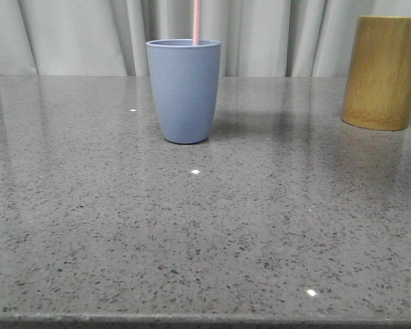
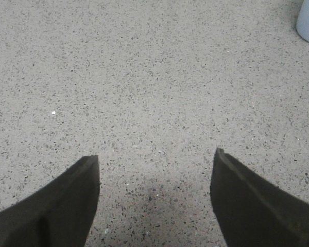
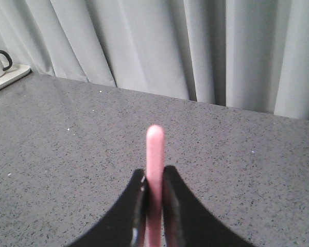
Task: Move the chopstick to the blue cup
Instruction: 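Move the chopstick over the blue cup, lower it in, release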
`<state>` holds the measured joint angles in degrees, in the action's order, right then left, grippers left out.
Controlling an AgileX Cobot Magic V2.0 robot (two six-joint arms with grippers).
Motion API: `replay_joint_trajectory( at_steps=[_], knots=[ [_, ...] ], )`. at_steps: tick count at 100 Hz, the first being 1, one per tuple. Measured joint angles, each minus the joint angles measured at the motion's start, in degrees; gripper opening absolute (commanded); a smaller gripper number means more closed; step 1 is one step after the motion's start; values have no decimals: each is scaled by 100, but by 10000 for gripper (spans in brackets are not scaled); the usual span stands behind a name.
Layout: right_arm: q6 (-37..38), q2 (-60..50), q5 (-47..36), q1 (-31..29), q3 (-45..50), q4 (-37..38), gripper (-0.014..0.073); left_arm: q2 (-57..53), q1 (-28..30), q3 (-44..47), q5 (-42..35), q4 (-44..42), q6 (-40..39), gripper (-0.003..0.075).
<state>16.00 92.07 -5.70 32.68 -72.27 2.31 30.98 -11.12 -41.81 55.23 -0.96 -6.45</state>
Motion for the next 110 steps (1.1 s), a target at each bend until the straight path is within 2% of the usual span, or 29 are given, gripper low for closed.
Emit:
replay_joint_trajectory(
  at_steps=[20,32,53,65,81,110],
  knots=[
    [-8,0,-11,0,0,0,283,0,0,0,0,0,0,453],
    [-8,0,-68,0,0,0,350,0,0,0,0,0,0,453],
    [-32,-171,-25,0,22,46,354,0,0,0,0,0,0,453],
    [-321,-535,255,0,22,207,354,0,0,0,0,0,0,453],
    [-656,-1207,956,-206,22,277,354,0,0,0,0,0,0,453],
    [-723,-2567,2764,-1257,178,462,352,0,0,0,0,0,0,453]
  ],
)
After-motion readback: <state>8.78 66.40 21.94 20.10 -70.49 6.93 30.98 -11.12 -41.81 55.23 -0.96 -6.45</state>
